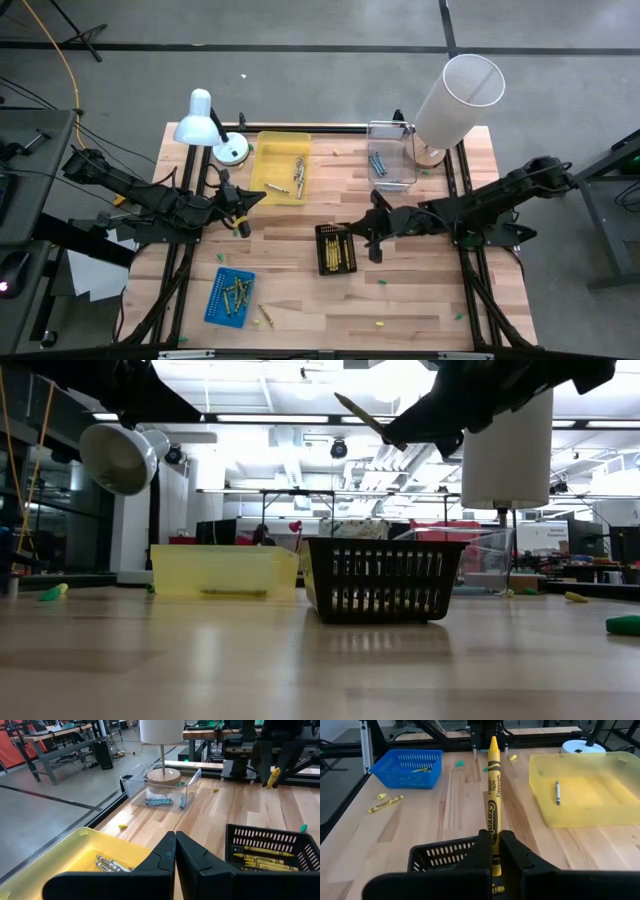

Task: Sort crayons
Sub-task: Put the yellow crayon into the black bin

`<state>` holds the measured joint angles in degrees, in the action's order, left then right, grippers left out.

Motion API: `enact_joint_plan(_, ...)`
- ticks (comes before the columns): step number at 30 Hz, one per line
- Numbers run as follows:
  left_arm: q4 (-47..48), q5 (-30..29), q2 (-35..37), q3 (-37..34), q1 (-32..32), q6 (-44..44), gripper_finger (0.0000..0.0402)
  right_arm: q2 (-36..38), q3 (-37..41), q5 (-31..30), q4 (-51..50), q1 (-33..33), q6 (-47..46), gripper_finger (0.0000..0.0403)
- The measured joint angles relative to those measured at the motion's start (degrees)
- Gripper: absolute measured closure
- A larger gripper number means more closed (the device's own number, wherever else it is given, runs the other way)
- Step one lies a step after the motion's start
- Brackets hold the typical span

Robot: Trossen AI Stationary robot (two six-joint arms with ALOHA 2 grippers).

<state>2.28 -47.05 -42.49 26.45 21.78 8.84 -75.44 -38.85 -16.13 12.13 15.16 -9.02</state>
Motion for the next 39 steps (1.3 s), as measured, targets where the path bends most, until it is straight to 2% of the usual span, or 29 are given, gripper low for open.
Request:
enact_joint_plan(11,0.0,0.0,0.0,0.0,0.0,0.0,0.0402,0.0,0.0,0.3,0.0,-0.2,0.0,0.0403)
enact_joint_plan(19,0.0,0.0,0.0,0.0,0.0,0.0,0.0401,-0.5,-0.1,4.4,2.2,0.9,1.5,0.0403)
enact_joint_plan(25,0.0,0.0,0.0,0.0,0.0,0.0,0.0402,-3.4,-0.1,9.0,3.6,2.3,12.2,0.0403)
enact_joint_plan(31,0.0,-0.4,0.0,0.0,0.0,0.0,0.0402,-7.4,-2.0,19.2,3.9,2.3,23.8,0.0401)
enact_joint_plan(34,0.0,-0.7,0.0,0.0,0.0,-0.1,0.0401,-10.4,-6.5,22.2,-1.3,2.3,31.7,0.0400)
enact_joint_plan(39,0.0,-0.7,0.0,0.0,0.0,0.0,0.0402,-15.1,-17.1,22.1,-17.7,0.8,47.7,0.0399)
